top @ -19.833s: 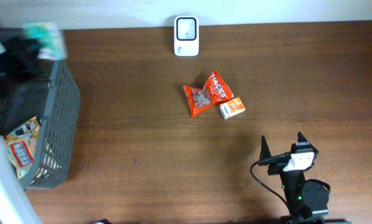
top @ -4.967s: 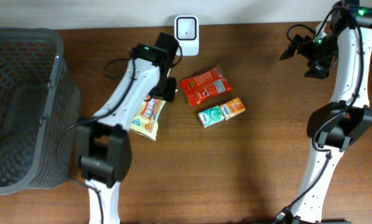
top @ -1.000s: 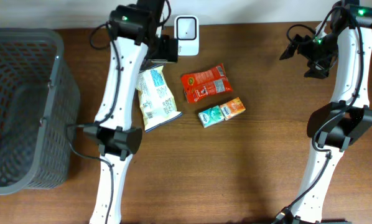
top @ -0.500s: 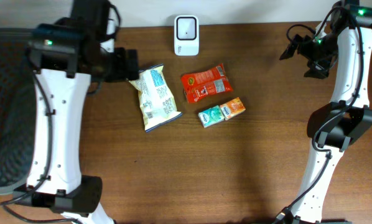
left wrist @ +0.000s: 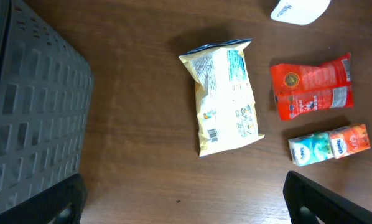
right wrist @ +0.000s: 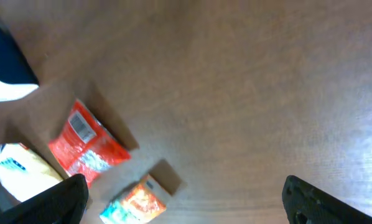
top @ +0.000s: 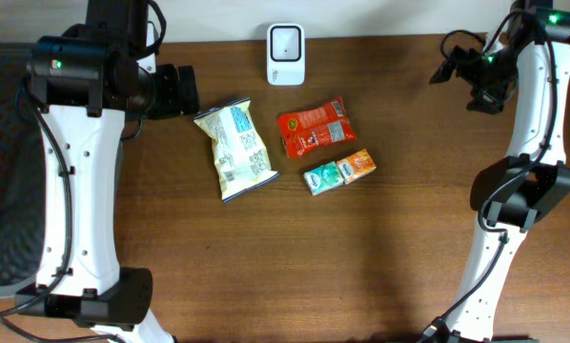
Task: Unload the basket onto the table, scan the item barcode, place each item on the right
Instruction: 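Reach the right gripper to the red bag and grasp it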
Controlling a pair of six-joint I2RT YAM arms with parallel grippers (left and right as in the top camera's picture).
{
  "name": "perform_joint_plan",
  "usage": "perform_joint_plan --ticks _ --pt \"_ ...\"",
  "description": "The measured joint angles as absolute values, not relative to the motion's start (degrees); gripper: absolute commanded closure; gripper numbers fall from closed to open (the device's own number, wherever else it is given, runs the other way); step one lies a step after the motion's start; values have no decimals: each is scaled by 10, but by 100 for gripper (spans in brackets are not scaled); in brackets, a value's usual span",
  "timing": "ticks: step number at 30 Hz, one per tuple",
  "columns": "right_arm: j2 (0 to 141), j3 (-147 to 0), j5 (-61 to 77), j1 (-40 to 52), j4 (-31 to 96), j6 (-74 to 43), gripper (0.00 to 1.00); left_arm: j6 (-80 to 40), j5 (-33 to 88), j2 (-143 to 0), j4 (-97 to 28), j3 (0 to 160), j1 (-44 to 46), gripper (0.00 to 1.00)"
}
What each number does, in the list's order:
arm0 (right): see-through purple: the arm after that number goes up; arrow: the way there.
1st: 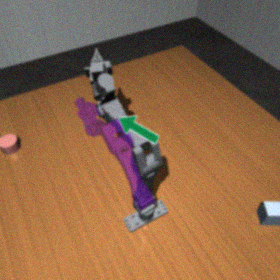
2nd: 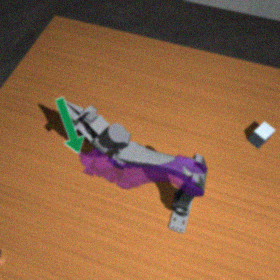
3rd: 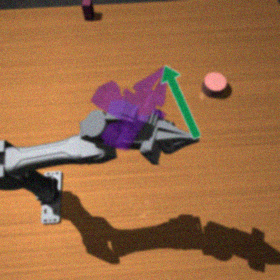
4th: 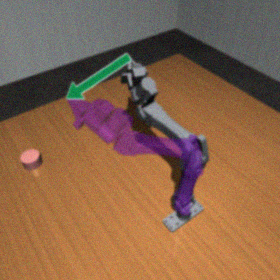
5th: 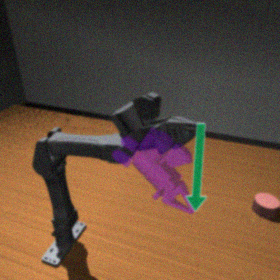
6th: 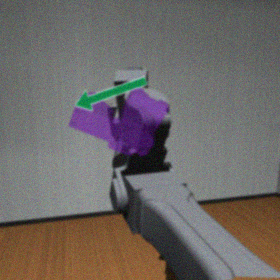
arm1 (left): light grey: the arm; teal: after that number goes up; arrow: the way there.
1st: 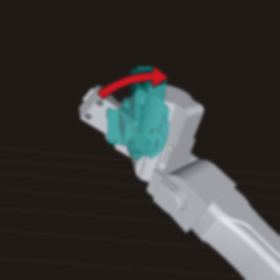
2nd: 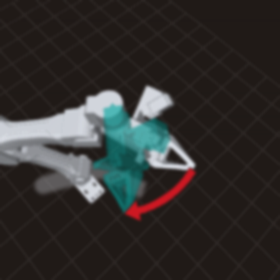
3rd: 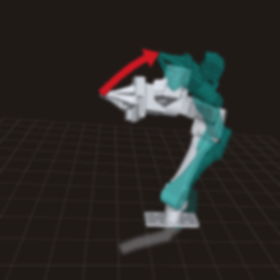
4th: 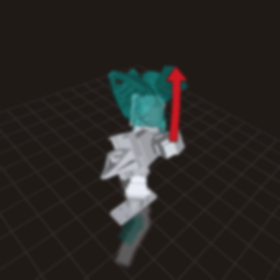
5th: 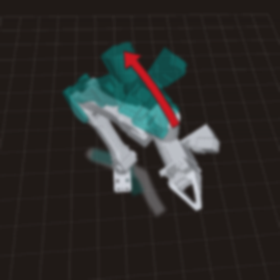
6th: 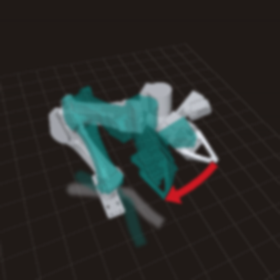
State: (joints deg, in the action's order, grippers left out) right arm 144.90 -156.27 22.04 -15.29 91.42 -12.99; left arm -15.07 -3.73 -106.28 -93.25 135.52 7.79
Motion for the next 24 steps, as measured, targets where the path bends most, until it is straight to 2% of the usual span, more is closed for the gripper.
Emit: perform_joint_plan --ticks 3,5,6,8,9,10,11,14,18,19,24 --pt "1449 -1563 283 -149 924 -128 1 -151 -37 -1063 -932 1355 78 1" --pt "1449 -1563 313 -117 924 -76 24 -151 -37 -1063 -932 1355 78 1" --pt "1449 -1561 312 -94 918 -52 48 -151 -37 -1063 -932 1355 78 1" --pt "1449 -1542 272 -13 882 -23 58 -151 -37 -1063 -933 1355 78 1" --pt "1449 -1533 253 26 876 -18 66 -151 -37 -1063 -932 1355 78 1" --pt "1449 -1532 237 54 866 -13 83 -151 -37 -1063 -932 1355 78 1" --pt "1449 -1531 227 80 857 -11 96 -151 -37 -1063 -932 1355 78 1" --pt "1449 -1522 177 124 816 -16 96 -151 -37 -1063 -932 1355 78 1" --pt "1450 -1435 106 154 759 -44 96 -151 -37 -1063 -933 1355 78 1" --pt "1453 -1402 94 158 732 -52 92 -151 -37 -1063 -932 1355 78 1" --pt "1445 -1297 79 161 629 -63 95 -151 -37 -1063 -932 1355 78 1"
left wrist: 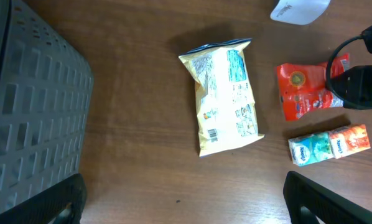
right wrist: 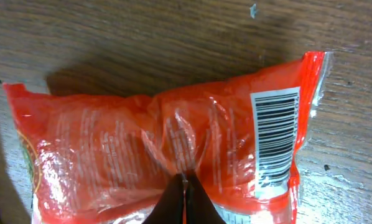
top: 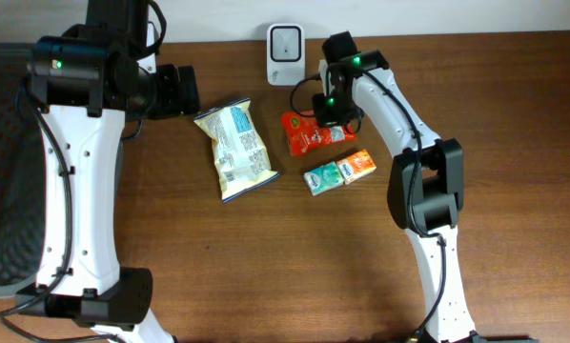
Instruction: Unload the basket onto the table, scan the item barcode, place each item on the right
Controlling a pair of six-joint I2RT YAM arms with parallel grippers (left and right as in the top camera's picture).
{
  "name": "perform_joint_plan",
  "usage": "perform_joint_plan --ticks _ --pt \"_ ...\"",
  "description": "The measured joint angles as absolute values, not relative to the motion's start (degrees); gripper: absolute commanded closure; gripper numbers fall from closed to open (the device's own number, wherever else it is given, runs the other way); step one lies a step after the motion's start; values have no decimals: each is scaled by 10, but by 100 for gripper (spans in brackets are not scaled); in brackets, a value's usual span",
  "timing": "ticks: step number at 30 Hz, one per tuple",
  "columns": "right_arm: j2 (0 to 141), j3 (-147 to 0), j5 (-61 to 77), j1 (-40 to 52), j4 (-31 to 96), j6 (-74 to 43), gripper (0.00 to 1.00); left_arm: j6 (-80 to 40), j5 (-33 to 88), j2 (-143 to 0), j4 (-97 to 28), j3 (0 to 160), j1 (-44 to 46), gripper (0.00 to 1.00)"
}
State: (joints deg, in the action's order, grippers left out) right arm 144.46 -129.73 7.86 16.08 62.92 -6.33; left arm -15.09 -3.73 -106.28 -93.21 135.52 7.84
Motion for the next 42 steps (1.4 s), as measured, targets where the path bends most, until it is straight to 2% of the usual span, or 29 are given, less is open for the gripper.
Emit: perform_joint_plan --ticks 1,4,6,7,10,12,15,19,25,30,31,32,33,35,36,37,38,42 --pt "1444 -1300 62 159 646 -63 90 -151 -37 -1063 -932 1355 78 1" --pt "1446 -1368 8 138 767 -61 30 -151 -37 -1063 -933 1355 78 1" --pt "1445 -1455 -1 121 825 -60 19 -151 -37 -1063 -932 1355 78 1" --pt "1439 -1509 3 114 842 -50 17 -151 -37 -1063 -932 1355 78 1" --pt "1425 -1538 69 126 848 10 16 -151 -37 -1063 -932 1355 78 1" --pt "1427 -1532 90 161 848 50 1 -151 -37 -1063 -932 1355 78 1" --pt "1435 -1518 29 230 837 75 2 -151 -37 -1063 -932 1355 79 1" --pt "1453 -1414 -44 285 785 81 2 -151 -37 -1063 -932 1355 78 1" --pt "1460 -1311 -168 319 726 82 1 -151 -37 -1063 -932 1355 78 1" --pt "1451 -1281 -199 322 638 89 1 -151 -37 -1063 -932 1355 78 1" --pt "1449 -1278 -209 322 625 89 8 -151 -37 -1063 -932 1355 78 1" --pt "1449 -1274 -218 322 609 91 29 -151 -37 -1063 -932 1355 78 1" --pt "1449 -1270 -222 322 597 90 39 -151 -37 -1063 -932 1355 78 1" --pt "1448 -1254 -231 320 573 90 39 -151 -37 -1063 -932 1355 78 1" --pt "1447 -1246 -237 319 559 90 50 -151 -37 -1063 -932 1355 79 1" --pt "1445 -1240 -241 317 552 90 83 -151 -37 -1063 -933 1355 78 1" --pt "1444 -1235 -244 316 547 91 96 -151 -37 -1063 -932 1355 78 1" --pt "1444 -1228 -257 311 550 73 96 -151 -37 -1063 -932 1355 78 1"
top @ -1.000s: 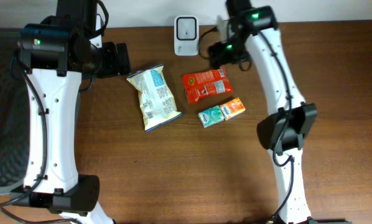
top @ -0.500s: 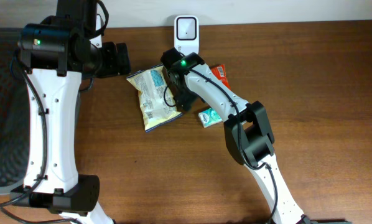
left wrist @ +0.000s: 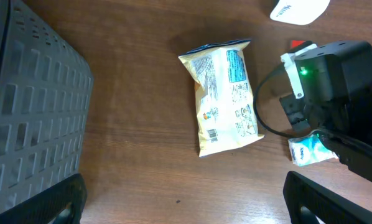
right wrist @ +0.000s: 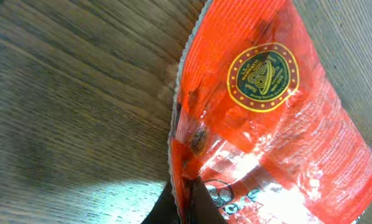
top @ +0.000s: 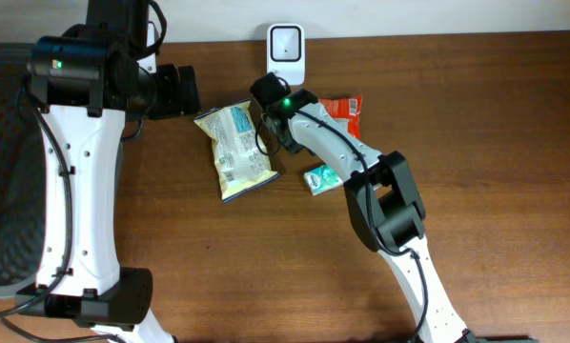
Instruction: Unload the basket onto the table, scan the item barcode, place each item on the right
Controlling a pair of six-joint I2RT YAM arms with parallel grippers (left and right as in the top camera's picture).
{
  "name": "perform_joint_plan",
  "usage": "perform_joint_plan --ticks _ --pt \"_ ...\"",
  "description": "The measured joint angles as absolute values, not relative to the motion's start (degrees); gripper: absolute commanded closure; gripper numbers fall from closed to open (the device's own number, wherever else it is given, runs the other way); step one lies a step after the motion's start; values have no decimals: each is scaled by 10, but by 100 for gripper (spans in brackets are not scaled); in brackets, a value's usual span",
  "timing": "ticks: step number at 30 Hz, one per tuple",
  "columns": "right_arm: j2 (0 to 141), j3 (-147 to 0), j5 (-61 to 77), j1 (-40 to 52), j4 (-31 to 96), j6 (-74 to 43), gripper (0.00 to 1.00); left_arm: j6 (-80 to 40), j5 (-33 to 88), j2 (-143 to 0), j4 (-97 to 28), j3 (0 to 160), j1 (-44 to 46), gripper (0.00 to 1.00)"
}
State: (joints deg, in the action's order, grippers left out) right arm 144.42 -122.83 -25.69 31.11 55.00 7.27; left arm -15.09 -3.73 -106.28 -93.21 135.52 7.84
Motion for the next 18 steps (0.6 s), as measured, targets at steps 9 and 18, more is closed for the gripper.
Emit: perform_joint_plan --ticks 9,18 --pt "1408 -1424 -226 300 714 19 96 -151 -37 -1063 -932 1355 78 1" --pt "1350 -1480 86 207 797 -44 96 -151 -37 -1063 -932 1355 79 1"
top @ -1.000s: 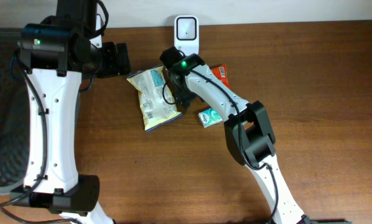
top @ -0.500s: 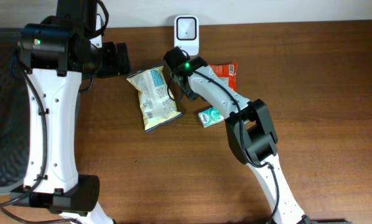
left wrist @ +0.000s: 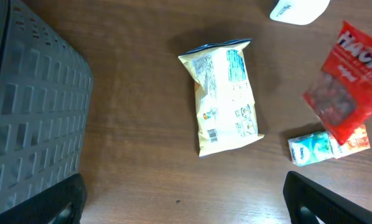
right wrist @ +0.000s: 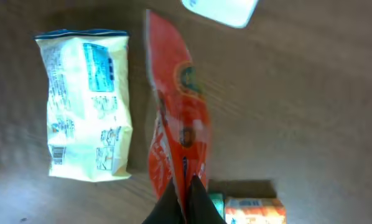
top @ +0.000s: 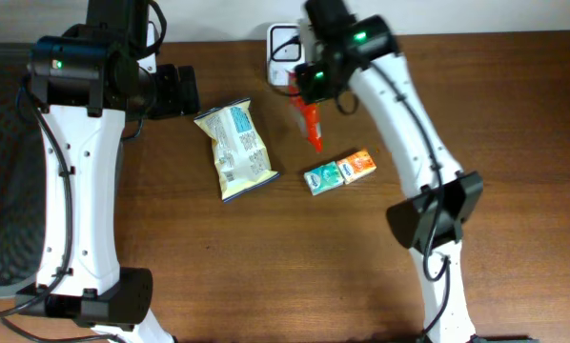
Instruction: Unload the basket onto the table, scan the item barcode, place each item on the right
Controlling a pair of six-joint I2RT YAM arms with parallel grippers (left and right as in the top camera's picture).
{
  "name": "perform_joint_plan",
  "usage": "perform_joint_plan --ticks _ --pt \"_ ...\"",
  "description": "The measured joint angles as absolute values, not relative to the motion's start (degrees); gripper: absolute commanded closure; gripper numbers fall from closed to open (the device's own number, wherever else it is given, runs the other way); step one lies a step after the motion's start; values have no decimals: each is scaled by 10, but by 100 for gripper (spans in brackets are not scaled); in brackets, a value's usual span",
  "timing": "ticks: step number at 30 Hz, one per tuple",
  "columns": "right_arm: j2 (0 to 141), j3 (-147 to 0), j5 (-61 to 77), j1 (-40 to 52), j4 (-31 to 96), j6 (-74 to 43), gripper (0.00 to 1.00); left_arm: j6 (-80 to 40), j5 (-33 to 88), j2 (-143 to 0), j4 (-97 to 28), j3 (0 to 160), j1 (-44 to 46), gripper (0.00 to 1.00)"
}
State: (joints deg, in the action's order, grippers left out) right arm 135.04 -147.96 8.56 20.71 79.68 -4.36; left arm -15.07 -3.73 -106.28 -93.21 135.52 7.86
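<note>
A red snack packet [top: 311, 124] hangs edge-on above the table, pinched at its top by my right gripper [right wrist: 186, 183], which is shut on it. The same packet [right wrist: 178, 121] shows its gold seal in the right wrist view, and its printed face [left wrist: 348, 78] in the left wrist view. The white barcode scanner [top: 283, 43] stands at the table's far edge, just behind the packet and partly hidden by the right arm. My left gripper [left wrist: 186, 208] hovers open at the left, holding nothing.
A yellow snack bag [top: 235, 151] lies left of the packet. A green box [top: 322, 178] and an orange box [top: 357, 165] lie side by side in front of it. A grey slatted basket [left wrist: 30, 112] stands off the table's left side.
My right gripper, still shut on the red packet, has gone from low over the table beside the yellow bag to high above it. The packet now hangs clear in front of the scanner.
My right gripper was first open at the far right, with the red packet flat on the table. Then it was shut on the packet's middle. Later the packet was turned, seal side up, close over the table. Now it hangs lifted by the scanner. The left arm stayed still.
</note>
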Motion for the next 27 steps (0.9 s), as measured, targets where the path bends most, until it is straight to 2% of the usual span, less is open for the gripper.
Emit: perform_joint_plan --ticks 3,7,9,10,11,13,15,16,17,18,20,21,22,24,27 --pt "1351 -1409 181 142 786 -46 96 -151 -37 -1063 -932 1355 79 1" --pt "1353 -1264 227 61 698 -51 96 -151 -37 -1063 -932 1355 78 1" --pt "1357 -1230 198 30 686 -69 52 -151 -37 -1063 -932 1355 78 1" --pt "1357 -1228 170 11 689 -79 47 -151 -37 -1063 -932 1355 78 1" --pt "1357 -1231 157 -8 703 -79 36 -151 -37 -1063 -932 1355 79 1" --pt "1357 -1247 140 -36 743 -84 2 -151 -37 -1063 -932 1355 78 1" --pt "1357 -1284 143 -39 789 -83 1 -151 -37 -1063 -932 1355 79 1" --pt "1357 -1289 158 -34 794 -80 6 -151 -37 -1063 -933 1355 78 1" --pt "1357 -1291 194 -25 798 -75 39 -151 -37 -1063 -932 1355 78 1" --pt "1357 -1291 230 -11 797 -73 47 -151 -37 -1063 -932 1355 79 1" --pt "1357 -1291 250 12 793 -83 45 -151 -37 -1063 -932 1355 78 1" --pt "1357 -1291 241 23 793 -108 37 -151 -37 -1063 -932 1355 79 1" --pt "1357 -1287 210 38 791 -151 33 -151 -37 -1063 -932 1355 78 1" --pt "1357 -1271 161 56 785 -211 29 -151 -37 -1063 -932 1355 78 1" --pt "1357 -1230 114 79 750 -283 28 -151 -37 -1063 -932 1355 78 1"
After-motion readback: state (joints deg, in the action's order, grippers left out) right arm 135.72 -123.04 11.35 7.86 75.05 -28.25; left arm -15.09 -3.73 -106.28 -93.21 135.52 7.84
